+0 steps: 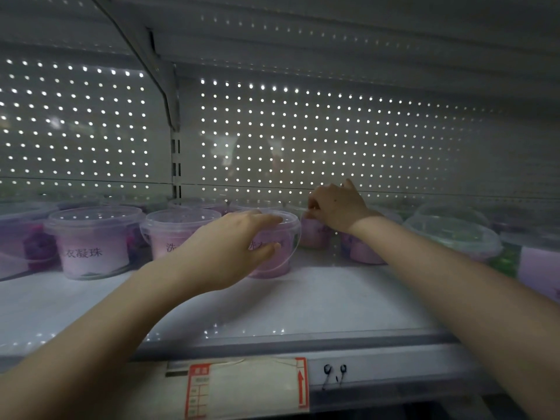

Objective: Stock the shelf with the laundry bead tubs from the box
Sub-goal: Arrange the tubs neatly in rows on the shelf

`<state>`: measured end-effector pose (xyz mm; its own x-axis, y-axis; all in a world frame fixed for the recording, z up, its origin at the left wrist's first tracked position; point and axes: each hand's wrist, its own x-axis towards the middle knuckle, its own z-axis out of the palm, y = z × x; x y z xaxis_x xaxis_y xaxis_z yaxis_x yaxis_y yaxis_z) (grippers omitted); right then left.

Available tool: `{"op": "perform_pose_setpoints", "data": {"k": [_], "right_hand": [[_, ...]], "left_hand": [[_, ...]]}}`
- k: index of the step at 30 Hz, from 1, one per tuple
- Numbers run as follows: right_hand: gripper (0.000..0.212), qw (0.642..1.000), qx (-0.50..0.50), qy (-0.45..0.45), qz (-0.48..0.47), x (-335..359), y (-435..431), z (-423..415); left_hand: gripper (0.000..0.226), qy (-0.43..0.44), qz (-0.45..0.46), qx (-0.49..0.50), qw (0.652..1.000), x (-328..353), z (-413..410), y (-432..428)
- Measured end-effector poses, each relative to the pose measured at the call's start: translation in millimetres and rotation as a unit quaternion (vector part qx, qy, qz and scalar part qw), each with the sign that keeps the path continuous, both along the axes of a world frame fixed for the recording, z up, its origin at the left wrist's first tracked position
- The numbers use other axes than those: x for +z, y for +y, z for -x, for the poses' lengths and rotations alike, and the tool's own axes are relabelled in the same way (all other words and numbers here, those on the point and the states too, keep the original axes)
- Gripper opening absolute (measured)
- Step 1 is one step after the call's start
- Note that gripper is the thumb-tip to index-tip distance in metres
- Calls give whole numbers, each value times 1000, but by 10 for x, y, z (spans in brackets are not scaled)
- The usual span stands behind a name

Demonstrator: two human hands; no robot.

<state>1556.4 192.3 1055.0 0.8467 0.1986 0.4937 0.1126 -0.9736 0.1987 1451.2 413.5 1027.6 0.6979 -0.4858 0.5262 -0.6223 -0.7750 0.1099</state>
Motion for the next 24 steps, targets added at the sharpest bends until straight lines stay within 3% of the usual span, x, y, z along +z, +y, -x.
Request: {"op": "perform_pose_setpoints", "data": {"k": [5, 9, 11, 15, 24], "right_hand": [[41, 998, -44, -12, -37, 159, -186, 259], [65, 985, -146, 75, -56, 181, -365, 518], [60, 978, -168, 117, -49, 127, -439, 613], [33, 979, -163, 121, -15, 76, -486, 693], [38, 991, -72, 110, 4, 106, -524, 970]], "left_hand": [[47, 1, 3, -4, 1000, -16, 6, -1], [47, 2, 5, -2, 1000, -28, 7, 2], [47, 5, 6, -2, 1000, -28, 4, 1], [48, 8, 9, -1, 1000, -29, 11, -2], [47, 3, 13, -6, 1000, -31, 13, -6]]}}
